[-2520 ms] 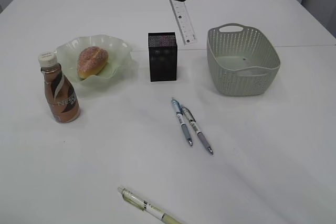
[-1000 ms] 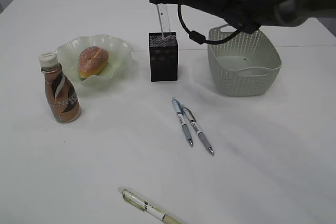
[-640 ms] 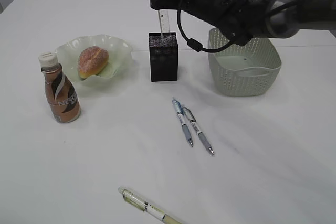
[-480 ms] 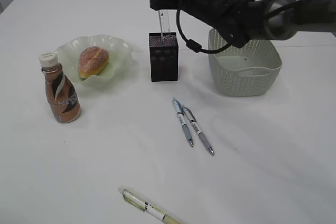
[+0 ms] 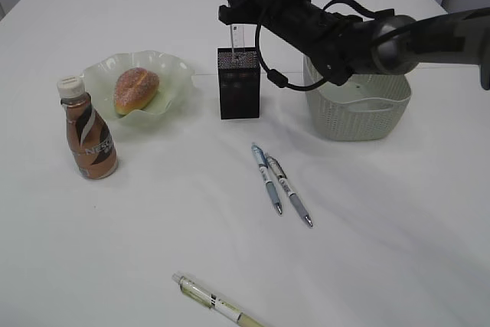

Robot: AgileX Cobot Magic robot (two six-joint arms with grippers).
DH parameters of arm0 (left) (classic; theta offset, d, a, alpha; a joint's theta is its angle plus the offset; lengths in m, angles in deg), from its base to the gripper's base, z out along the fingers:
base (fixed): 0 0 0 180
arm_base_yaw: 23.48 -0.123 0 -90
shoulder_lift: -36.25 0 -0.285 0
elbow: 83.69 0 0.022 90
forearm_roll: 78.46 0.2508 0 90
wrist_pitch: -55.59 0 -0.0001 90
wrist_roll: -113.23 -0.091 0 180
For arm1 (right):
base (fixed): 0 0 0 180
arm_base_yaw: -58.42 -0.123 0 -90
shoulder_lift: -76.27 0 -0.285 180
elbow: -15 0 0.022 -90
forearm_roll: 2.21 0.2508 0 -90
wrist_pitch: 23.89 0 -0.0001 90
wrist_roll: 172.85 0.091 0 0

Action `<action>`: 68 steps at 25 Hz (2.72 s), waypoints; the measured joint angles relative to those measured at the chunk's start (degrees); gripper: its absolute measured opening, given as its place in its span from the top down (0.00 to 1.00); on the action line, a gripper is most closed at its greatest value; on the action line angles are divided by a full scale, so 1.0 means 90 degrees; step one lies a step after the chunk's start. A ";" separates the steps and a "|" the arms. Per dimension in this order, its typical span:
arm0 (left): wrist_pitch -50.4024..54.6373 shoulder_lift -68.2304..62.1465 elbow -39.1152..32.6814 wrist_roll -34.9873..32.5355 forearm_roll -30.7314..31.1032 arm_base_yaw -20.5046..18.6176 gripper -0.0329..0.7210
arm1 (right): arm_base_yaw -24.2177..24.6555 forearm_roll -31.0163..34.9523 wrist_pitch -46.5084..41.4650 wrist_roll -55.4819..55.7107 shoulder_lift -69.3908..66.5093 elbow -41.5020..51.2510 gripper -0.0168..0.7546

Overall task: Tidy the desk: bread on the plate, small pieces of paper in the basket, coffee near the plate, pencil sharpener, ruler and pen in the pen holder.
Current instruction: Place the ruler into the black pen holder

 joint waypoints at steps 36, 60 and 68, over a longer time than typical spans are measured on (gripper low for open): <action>-0.0069 0.0000 0.0000 0.0000 -0.0022 0.0000 0.55 | 0.0000 0.0000 -0.0686 0.0050 -0.0048 -0.0017 0.56; -0.0084 0.0000 0.0000 0.0000 -0.0011 0.0000 0.55 | 0.0000 -0.2117 -0.3602 0.3213 0.1143 -0.0017 0.36; -0.0084 0.0000 0.0000 0.0000 -0.0011 0.0000 0.55 | -0.0221 -0.2213 -0.6369 0.3805 0.2358 -0.0017 0.47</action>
